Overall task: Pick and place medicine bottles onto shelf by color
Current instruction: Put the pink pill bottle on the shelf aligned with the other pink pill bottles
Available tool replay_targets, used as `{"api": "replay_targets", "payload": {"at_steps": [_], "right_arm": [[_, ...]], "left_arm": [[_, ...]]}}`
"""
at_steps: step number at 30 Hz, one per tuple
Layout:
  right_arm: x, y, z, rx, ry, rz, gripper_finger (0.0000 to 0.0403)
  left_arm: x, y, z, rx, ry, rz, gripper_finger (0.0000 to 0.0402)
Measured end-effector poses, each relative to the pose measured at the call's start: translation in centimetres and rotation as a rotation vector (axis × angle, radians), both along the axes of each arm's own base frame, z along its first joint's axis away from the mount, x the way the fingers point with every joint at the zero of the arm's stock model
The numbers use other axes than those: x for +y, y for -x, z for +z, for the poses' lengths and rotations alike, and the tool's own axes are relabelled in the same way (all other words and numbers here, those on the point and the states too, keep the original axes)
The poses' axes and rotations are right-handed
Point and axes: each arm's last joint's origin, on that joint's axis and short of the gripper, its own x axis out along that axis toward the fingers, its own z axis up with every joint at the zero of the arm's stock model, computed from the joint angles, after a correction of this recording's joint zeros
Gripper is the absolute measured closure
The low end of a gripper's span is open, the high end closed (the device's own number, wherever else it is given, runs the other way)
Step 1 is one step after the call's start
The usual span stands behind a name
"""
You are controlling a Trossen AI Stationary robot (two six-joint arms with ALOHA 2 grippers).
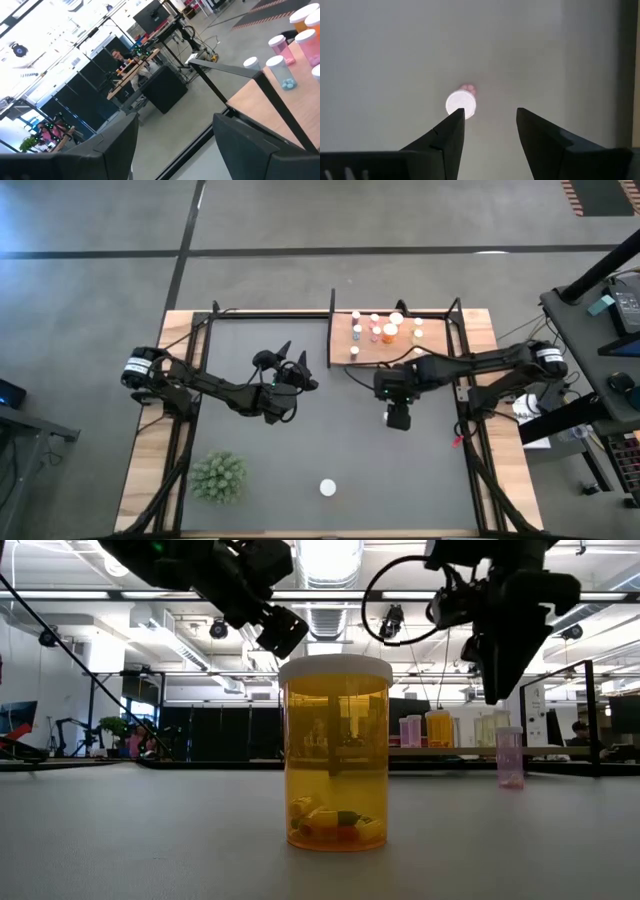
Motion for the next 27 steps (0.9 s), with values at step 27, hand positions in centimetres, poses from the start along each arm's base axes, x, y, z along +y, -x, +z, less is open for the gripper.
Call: {"api": "replay_targets", "payload": {"at_steps": [27], "right_arm": [[0.09,0.50,-0.45,-0.017,0.019,0.036,0.0198]], "left_arm": [[0.00,-0.02,0.07,-0.008,0.001,0.000,0.0162]]}}
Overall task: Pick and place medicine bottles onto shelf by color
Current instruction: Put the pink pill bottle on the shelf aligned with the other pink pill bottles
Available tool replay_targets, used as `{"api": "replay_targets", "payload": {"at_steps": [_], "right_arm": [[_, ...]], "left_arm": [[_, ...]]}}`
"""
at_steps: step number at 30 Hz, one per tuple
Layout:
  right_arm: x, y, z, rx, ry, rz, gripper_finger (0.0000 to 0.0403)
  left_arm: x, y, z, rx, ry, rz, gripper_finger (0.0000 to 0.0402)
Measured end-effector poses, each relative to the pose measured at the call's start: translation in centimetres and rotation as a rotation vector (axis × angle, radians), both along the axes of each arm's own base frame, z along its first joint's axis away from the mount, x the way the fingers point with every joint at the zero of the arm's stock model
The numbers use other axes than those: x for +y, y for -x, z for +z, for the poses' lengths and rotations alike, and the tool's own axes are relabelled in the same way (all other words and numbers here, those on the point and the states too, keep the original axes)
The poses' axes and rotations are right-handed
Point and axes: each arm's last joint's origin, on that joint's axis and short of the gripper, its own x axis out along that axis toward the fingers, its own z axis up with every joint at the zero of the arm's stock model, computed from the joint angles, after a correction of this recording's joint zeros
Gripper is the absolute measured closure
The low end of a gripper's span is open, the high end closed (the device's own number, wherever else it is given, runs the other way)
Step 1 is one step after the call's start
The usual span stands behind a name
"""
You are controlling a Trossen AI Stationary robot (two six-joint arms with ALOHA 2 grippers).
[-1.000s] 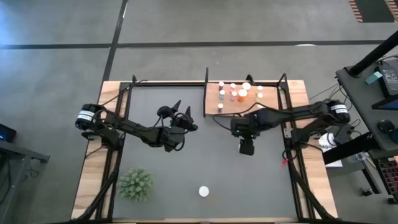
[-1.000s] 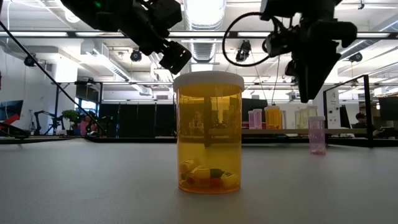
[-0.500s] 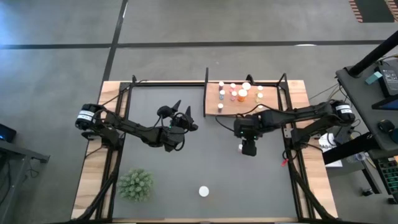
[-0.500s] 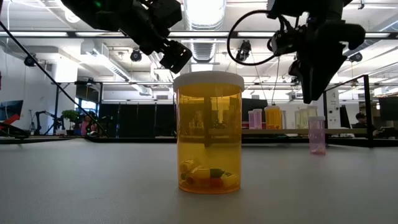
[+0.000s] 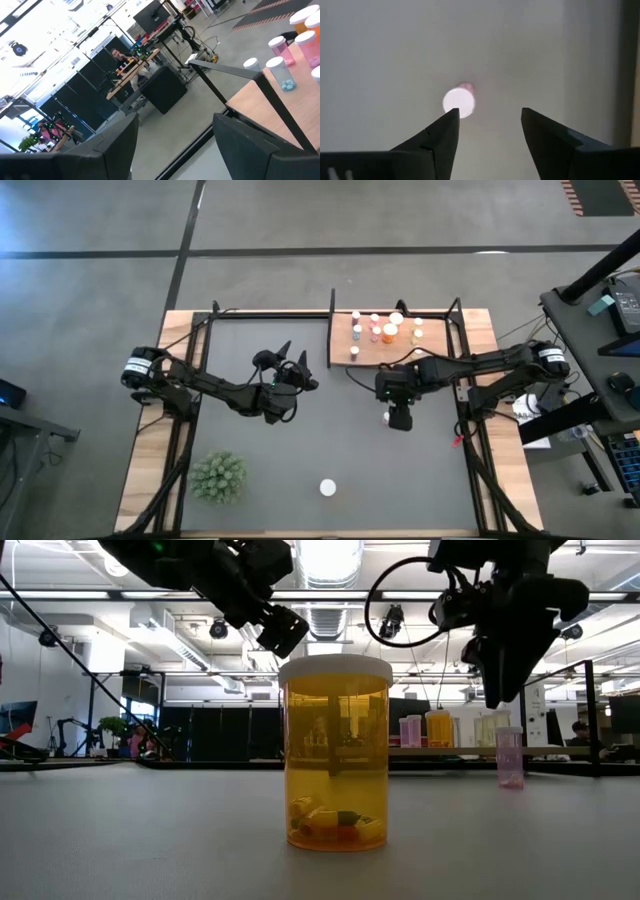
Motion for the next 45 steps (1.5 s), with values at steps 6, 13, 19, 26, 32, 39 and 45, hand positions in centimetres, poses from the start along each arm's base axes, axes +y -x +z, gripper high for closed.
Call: {"api": "replay_targets", "payload": {"at_steps": [6,13,19,26,32,39,45], "right_arm": [[0.07,-0.39,0.11,-0.039,-0.041,-0.064,0.0193],[0.07,-0.63,0.25,-0.063,-0.041,-0.062,0.0195],[0.07,-0.75,0.29,-0.076,-0.038,-0.051,0.0195],[-0.25,-0.50,0.11,-0.045,0.051,-0.116,0.0195],[-0.26,-0.45,0.10,-0.039,0.086,-0.030,0.0195],[-0.13,-0.48,0.10,-0.040,0.028,-0.064,0.0194],[0.01,-0.47,0.10,-0.038,-0.018,-0.052,0.0158]], "left_arm": [[0.00,0.00,-0.01,0.000,0.000,0.000,0.0162],[0.00,0.01,-0.03,0.001,0.000,0.000,0.0162],[0.00,0.02,-0.05,0.001,0.000,0.000,0.0162],[0.00,0.02,-0.05,0.001,0.000,0.000,0.0162],[0.00,0.02,-0.05,0.001,0.000,0.000,0.0162],[0.00,0.01,-0.03,0.000,0.000,0.000,0.0162],[-0.01,0.01,-0.02,0.000,0.000,0.000,0.0162]]}}
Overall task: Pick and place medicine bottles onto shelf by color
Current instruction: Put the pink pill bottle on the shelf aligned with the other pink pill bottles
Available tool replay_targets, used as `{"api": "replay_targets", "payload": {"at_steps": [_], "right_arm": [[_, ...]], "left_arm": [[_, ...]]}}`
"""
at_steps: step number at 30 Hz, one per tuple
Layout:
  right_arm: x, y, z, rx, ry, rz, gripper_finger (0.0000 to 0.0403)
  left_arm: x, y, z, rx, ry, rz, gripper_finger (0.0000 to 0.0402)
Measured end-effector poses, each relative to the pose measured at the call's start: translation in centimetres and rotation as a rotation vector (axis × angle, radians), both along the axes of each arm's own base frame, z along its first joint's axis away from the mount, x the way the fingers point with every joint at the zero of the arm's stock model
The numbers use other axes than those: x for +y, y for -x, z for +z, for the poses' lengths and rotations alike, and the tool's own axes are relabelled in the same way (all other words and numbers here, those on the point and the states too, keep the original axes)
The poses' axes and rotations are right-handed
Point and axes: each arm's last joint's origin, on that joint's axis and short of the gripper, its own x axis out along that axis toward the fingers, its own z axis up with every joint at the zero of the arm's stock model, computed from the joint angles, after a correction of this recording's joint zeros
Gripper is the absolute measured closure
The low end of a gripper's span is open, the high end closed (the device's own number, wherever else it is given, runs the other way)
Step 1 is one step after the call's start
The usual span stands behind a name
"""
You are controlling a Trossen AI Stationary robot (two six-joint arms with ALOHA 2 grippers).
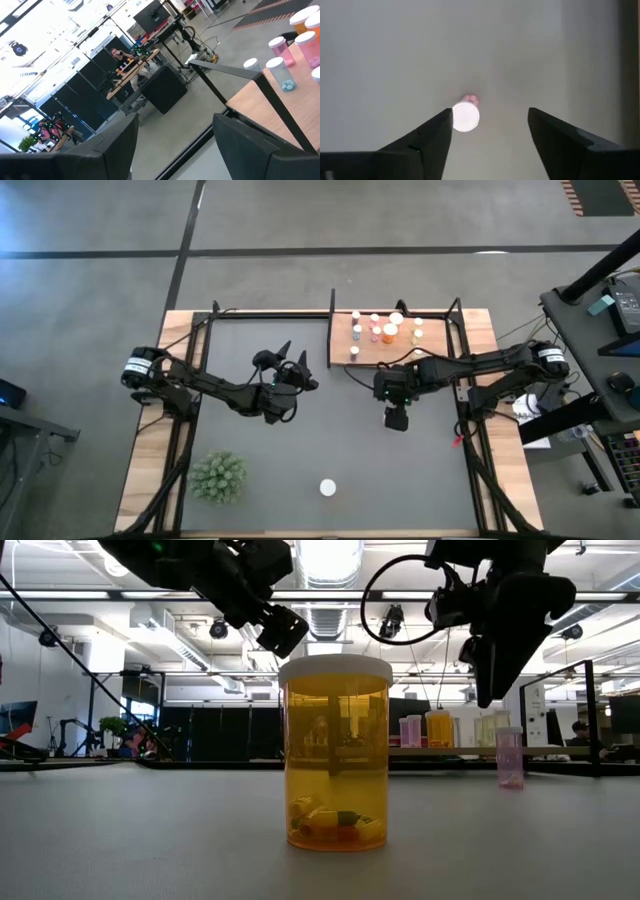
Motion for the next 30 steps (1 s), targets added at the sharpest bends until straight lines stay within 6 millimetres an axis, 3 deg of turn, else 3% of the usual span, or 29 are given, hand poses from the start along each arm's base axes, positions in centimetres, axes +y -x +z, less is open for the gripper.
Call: {"api": "replay_targets", "payload": {"at_steps": [6,11,21,30], "right_arm": [[0.0,0.0,0.0,0.000,0.007,-0.002,0.0105],[0.1,-0.1,0.0,-0.005,-0.054,-0.063,0.0083],[0.1,-0.6,0.0,-0.049,-0.089,-0.193,0.0081],[0.0,0.2,-1.7,0.011,-0.092,-0.291,0.0095]], "left_arm": [[0.0,0.0,0.0,0.000,0.000,0.000,0.0162],[0.0,0.0,0.0,0.002,0.000,0.000,0.0162],[0.0,0.0,0.0,0.002,0.000,0.000,0.0162],[0.0,0.1,-0.1,0.006,-0.001,0.000,0.0162]]}}
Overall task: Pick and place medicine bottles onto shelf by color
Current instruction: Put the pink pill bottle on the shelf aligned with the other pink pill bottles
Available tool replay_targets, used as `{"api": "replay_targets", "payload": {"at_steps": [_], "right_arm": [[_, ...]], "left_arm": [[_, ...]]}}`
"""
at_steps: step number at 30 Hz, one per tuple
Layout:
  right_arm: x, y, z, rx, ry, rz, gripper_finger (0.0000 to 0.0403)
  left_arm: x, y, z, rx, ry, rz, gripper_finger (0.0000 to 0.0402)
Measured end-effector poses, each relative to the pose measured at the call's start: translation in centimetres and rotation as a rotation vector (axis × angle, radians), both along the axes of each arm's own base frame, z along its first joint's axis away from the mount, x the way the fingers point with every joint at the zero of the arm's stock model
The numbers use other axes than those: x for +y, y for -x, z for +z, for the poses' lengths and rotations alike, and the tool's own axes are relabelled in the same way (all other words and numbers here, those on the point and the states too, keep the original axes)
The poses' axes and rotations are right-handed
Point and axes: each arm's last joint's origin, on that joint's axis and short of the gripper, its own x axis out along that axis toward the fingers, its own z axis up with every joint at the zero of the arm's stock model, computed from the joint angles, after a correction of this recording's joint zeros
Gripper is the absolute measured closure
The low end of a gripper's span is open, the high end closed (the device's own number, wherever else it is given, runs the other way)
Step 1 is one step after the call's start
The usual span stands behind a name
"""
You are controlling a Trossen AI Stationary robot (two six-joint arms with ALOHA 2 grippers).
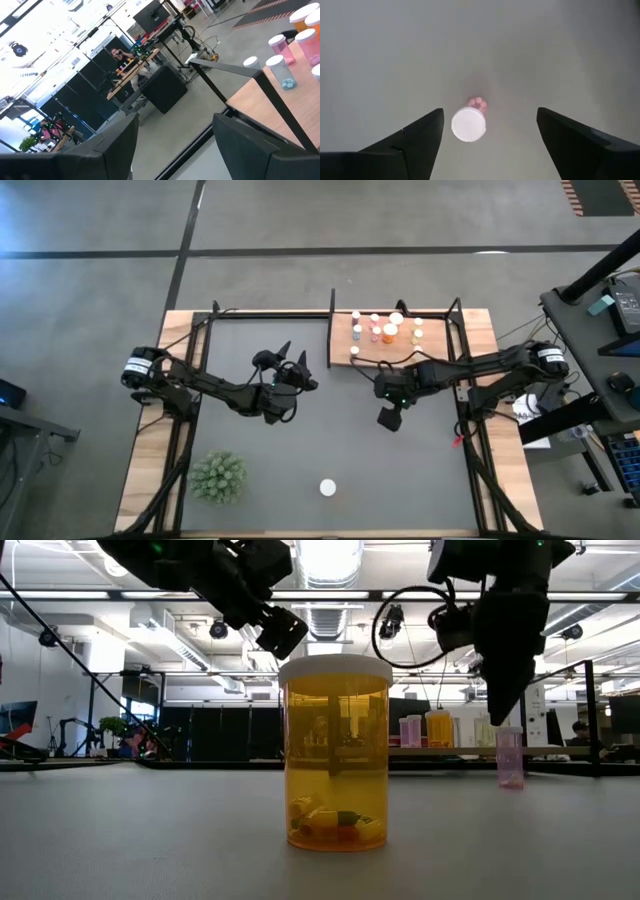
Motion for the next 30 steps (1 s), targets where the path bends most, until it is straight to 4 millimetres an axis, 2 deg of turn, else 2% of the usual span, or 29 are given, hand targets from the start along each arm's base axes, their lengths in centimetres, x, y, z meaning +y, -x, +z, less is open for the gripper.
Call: {"api": "replay_targets", "payload": {"at_steps": [10,17,22,30], "right_arm": [[0.0,0.4,-1.5,-0.001,-0.018,-0.035,0.0103],[0.0,0.6,-3.2,0.065,-0.022,-0.046,0.0108],[0.0,0.3,-3.4,0.052,-0.018,-0.027,0.0111],[0.1,0.1,-3.1,0.042,-0.043,0.001,0.0158]], "left_arm": [[0.0,0.0,0.0,0.000,0.000,0.000,0.0162],[0.0,0.0,0.0,0.001,0.000,0.000,0.0162],[0.0,0.0,0.0,0.000,0.000,0.000,0.0162],[0.0,0.0,0.0,0.002,0.000,0.000,0.0162]]}}
